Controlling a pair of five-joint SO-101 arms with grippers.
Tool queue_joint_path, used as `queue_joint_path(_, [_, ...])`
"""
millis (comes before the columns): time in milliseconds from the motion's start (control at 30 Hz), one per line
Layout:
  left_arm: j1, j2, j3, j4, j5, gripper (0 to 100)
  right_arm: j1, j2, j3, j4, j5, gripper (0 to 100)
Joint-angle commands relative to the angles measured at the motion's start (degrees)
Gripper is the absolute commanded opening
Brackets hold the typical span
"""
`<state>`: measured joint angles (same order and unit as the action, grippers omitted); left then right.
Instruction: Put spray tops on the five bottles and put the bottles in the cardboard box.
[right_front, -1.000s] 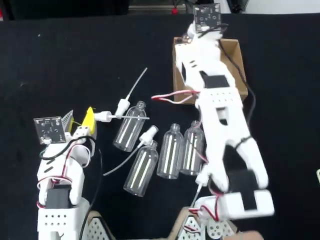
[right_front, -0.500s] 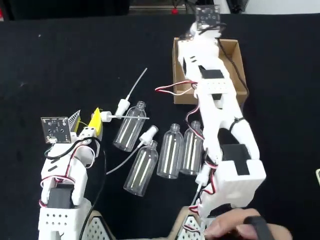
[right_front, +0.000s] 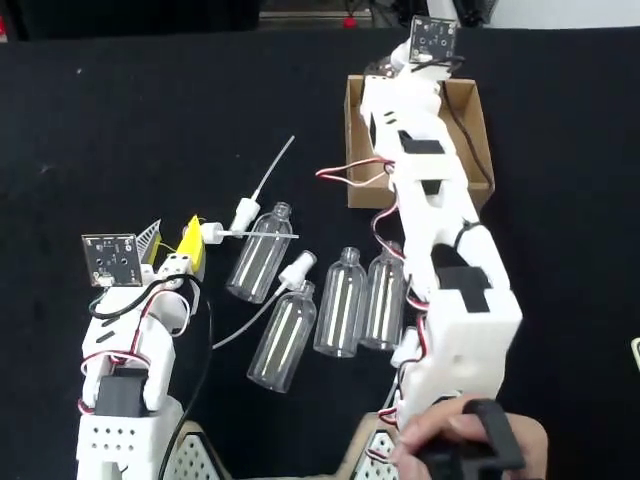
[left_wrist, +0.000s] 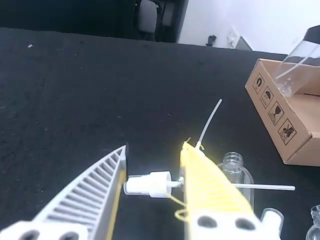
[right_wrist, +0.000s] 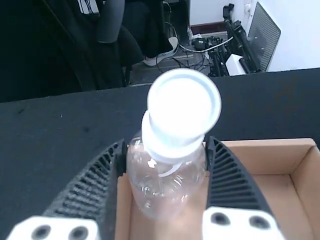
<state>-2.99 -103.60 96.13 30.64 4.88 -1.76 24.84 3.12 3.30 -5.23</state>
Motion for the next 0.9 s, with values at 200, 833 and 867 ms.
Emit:
queue_joint_path(200, [0.75,0.09,1.19,-1.41,-0.26,17,0.62,5.49,-12.09,5.45,-0.62,16.2])
queue_joint_path(833, [0.84,0.09,1.19,-1.49,-0.44,17,-1.23,11.03,-17.36,9.93,-0.26,19.1])
queue_joint_path(867, [0.84,0.09,1.19,-1.49,-0.44,17,-1.32,11.03,-17.36,9.93,-0.26,21.1])
